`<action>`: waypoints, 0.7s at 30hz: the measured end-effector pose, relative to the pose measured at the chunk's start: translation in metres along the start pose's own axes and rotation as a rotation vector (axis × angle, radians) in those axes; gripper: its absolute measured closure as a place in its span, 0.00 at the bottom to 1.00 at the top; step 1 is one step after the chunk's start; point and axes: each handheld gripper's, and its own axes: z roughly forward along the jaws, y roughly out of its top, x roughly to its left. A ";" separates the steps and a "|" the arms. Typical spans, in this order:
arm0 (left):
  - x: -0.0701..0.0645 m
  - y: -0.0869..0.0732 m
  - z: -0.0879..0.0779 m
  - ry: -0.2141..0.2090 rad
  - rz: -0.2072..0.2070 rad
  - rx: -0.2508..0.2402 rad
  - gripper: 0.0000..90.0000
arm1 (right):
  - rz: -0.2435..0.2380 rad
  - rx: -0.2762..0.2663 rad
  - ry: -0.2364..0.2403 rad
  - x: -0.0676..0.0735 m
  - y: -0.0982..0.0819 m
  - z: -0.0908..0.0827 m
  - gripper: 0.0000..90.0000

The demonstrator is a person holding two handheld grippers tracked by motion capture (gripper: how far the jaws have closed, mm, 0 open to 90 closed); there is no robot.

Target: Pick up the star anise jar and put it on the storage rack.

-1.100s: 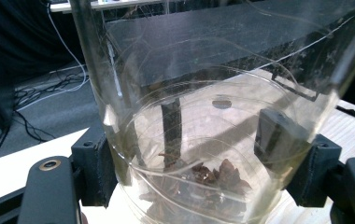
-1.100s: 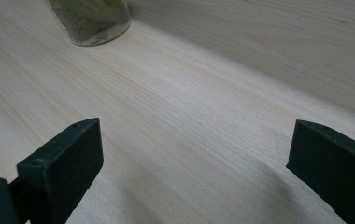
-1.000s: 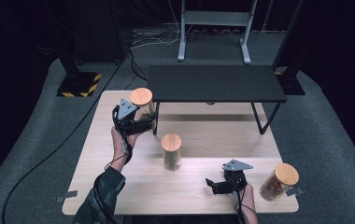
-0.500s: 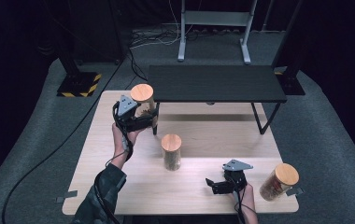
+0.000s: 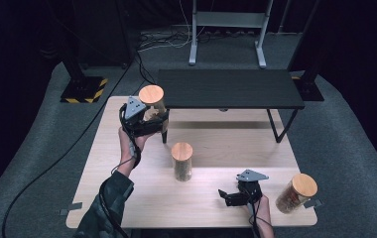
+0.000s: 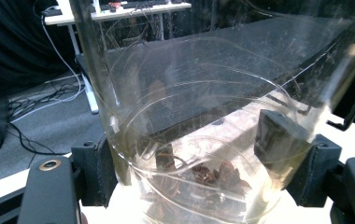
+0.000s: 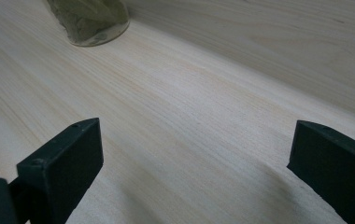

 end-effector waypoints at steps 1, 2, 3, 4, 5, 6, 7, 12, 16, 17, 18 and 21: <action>0.000 0.001 0.000 0.000 0.000 -0.001 0.27 | 0.001 0.001 -0.001 0.000 0.000 0.000 0.02; 0.000 0.001 0.000 -0.001 -0.001 -0.001 0.27 | 0.000 0.001 -0.001 0.000 0.000 0.000 0.02; 0.000 0.002 0.000 -0.002 0.000 -0.001 0.27 | 0.001 0.001 0.000 0.000 0.000 0.000 0.02; 0.000 0.003 0.000 -0.002 -0.001 0.000 0.27 | 0.002 0.002 0.000 0.000 0.000 0.000 0.02; 0.000 0.004 0.000 -0.002 -0.001 -0.001 0.27 | 0.003 0.001 -0.001 0.000 0.000 0.000 0.02; 0.000 0.004 0.000 -0.002 0.000 -0.004 0.27 | 0.003 0.001 0.000 0.000 0.000 0.000 0.02; 0.000 0.005 0.000 -0.002 -0.001 -0.004 0.27 | 0.003 0.002 0.000 0.000 0.000 0.000 0.02; 0.000 0.010 -0.001 -0.004 -0.002 -0.008 0.27 | 0.003 0.002 -0.001 0.000 0.000 0.000 0.02; 0.000 0.013 -0.001 -0.007 0.001 -0.009 0.27 | 0.003 0.002 -0.002 0.000 0.000 0.000 0.02; 0.000 0.014 -0.001 -0.009 0.002 -0.009 0.27 | 0.003 0.002 -0.002 0.000 0.000 0.000 0.02; 0.000 0.015 -0.001 -0.009 0.002 -0.008 0.27 | 0.003 0.003 -0.002 0.000 0.000 0.000 0.02; 0.000 0.018 0.000 -0.011 0.003 -0.005 0.27 | 0.004 0.004 0.000 0.000 0.000 0.000 0.02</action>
